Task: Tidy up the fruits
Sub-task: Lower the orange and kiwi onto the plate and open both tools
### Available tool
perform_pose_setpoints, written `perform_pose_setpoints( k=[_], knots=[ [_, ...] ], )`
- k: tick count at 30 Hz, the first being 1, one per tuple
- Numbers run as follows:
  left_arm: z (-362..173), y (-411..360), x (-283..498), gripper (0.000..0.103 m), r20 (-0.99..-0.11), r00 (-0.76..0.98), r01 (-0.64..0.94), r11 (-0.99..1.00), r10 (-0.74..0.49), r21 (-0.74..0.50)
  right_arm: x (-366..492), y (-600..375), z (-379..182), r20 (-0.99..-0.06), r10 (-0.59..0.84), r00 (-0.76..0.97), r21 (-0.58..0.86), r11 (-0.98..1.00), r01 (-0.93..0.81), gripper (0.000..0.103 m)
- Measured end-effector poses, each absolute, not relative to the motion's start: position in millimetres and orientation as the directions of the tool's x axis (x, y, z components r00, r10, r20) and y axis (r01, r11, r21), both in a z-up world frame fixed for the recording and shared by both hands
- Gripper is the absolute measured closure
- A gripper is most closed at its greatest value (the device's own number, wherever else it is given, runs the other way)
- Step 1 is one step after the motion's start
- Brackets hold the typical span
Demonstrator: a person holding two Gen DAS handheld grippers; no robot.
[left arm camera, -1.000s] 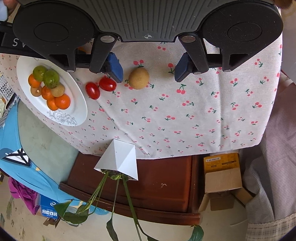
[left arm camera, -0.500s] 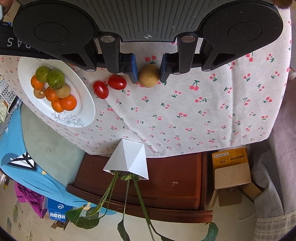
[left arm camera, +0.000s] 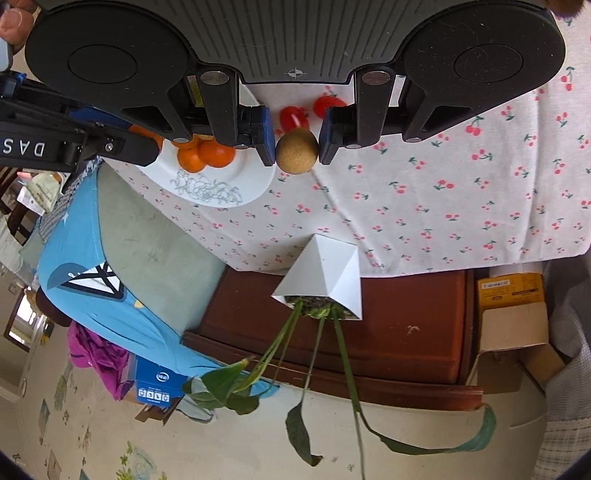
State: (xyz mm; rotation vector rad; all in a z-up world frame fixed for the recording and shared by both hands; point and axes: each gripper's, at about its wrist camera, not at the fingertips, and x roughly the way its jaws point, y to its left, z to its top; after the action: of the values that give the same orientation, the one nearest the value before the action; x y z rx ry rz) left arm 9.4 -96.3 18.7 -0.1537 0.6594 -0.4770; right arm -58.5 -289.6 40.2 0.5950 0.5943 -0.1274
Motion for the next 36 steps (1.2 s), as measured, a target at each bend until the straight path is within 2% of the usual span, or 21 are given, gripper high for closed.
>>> perform_pose_setpoints(
  k=[4, 14, 17, 19, 20, 21, 24, 36],
  knots=[
    [15, -115, 11, 0.08, -0.558, 0.66, 0.409, 0.864, -0.502, -0.294, -57, -307, 38, -0.561, -0.01, 0.827, 0.482, 0.809, 0.337, 0.074],
    [4, -139, 17, 0.08, -0.585, 0.62, 0.438, 0.849, -0.523, -0.295, -46, -317, 25, -0.589, -0.037, 0.807, 0.481, 0.787, 0.387, 0.072],
    [7, -140, 16, 0.077, -0.577, 0.62, 0.441, 0.844, -0.532, -0.305, -48, -317, 26, -0.588, -0.051, 0.808, 0.474, 0.787, 0.395, 0.071],
    [12, -138, 14, 0.067, -0.566, 0.626, 0.438, 0.843, -0.536, -0.313, -49, -316, 28, -0.581, -0.052, 0.812, 0.475, 0.789, 0.39, 0.071],
    [15, -136, 13, 0.055, -0.56, 0.638, 0.429, 0.847, -0.529, -0.312, -50, -316, 29, -0.578, -0.055, 0.814, 0.473, 0.79, 0.389, 0.071],
    [18, -133, 12, 0.049, -0.551, 0.652, 0.42, 0.853, -0.521, -0.31, -51, -316, 30, -0.576, -0.058, 0.815, 0.472, 0.791, 0.39, 0.071],
    [25, -125, 11, 0.049, -0.545, 0.67, 0.409, 0.863, -0.504, -0.296, -52, -315, 32, -0.573, -0.058, 0.818, 0.475, 0.79, 0.389, 0.071],
    [30, -70, 11, 0.048, -0.624, 0.701, 0.23, 0.938, -0.345, -0.26, -54, -285, 27, -0.582, 0.061, 0.811, 0.484, 0.827, 0.286, 0.071]
  ],
)
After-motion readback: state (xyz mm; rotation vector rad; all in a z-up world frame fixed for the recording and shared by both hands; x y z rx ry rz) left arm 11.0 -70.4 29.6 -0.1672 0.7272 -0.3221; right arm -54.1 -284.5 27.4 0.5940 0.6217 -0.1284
